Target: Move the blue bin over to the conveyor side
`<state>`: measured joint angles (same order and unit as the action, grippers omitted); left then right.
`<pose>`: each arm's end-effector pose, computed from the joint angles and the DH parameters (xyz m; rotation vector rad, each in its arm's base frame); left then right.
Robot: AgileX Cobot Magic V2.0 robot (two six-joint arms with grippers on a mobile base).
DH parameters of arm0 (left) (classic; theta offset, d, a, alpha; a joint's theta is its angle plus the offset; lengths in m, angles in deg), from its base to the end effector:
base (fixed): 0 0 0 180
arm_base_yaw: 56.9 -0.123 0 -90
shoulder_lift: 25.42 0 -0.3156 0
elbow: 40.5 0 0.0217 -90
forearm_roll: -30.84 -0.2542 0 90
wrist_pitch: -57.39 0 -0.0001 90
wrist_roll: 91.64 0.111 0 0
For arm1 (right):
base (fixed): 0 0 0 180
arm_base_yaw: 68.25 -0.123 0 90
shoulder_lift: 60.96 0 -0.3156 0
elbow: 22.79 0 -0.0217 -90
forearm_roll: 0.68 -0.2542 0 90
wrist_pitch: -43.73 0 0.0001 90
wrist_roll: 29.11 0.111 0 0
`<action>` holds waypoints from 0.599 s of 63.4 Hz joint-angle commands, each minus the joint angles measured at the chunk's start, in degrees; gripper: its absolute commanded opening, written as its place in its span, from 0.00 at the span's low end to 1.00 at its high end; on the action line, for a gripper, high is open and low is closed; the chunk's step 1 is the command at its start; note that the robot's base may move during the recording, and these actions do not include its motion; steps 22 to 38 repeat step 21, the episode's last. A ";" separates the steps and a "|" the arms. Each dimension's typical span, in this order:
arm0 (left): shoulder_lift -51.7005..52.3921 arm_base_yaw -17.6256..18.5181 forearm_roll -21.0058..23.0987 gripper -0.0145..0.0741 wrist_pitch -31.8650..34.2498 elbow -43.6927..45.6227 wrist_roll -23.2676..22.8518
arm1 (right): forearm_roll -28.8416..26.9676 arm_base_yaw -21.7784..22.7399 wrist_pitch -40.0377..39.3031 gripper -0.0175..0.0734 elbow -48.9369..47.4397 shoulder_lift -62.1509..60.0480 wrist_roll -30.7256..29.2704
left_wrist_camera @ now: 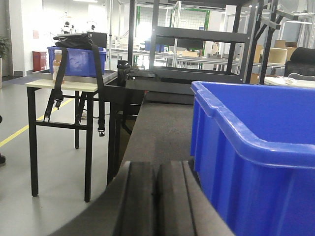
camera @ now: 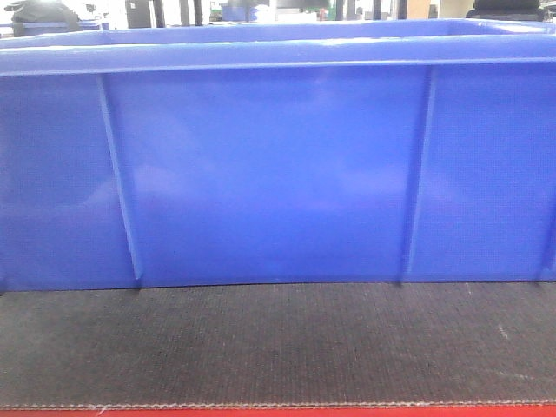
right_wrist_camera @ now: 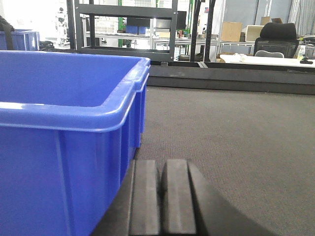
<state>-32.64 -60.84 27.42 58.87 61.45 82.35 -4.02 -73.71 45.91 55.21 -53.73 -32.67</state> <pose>0.0487 0.0032 0.2172 -0.0821 1.4602 0.0181 0.0491 0.0049 0.2104 -0.0774 1.5240 0.0746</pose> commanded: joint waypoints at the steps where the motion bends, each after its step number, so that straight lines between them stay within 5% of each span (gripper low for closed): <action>1: 0.18 -0.07 0.30 0.14 0.99 0.08 0.06 | -0.03 0.25 -1.42 0.10 -0.02 -0.19 -0.40; 38: 0.18 -0.07 0.30 0.14 0.99 0.08 0.06 | -0.03 0.25 -1.42 0.10 -0.02 -0.19 -0.40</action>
